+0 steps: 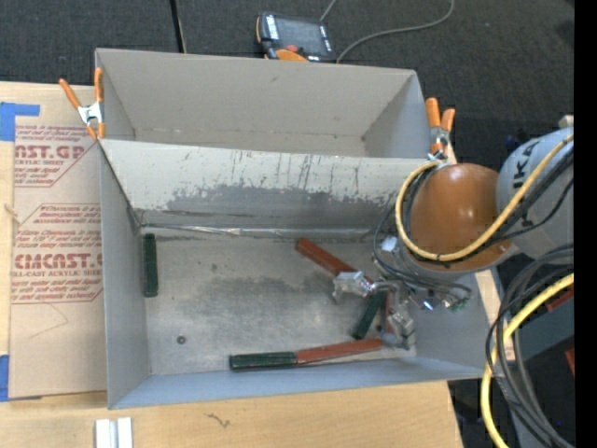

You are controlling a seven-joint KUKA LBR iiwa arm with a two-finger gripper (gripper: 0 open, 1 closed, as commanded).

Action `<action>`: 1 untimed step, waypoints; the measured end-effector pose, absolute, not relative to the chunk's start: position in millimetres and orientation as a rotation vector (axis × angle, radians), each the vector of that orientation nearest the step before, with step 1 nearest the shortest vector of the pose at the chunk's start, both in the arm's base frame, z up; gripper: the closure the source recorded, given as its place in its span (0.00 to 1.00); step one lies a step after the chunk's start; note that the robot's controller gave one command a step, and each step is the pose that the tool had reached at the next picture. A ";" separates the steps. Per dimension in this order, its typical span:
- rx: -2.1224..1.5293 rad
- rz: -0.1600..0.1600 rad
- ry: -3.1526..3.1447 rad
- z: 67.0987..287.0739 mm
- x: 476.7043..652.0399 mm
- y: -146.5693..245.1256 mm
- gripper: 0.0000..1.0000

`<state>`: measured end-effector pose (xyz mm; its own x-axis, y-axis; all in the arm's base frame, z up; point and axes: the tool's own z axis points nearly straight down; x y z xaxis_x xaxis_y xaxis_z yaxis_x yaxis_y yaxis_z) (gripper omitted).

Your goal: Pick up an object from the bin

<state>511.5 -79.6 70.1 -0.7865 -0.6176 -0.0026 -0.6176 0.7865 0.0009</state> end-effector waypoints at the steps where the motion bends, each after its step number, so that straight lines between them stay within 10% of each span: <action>1: -1.022 0.002 2.970 70.1 510.7 -81.1 1.00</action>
Offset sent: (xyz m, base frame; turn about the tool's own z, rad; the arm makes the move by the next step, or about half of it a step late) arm 0.0000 0.0000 0.0000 0.0000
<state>510.7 -81.1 70.1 -0.7883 -0.6153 -0.0016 -0.6153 0.7883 0.0010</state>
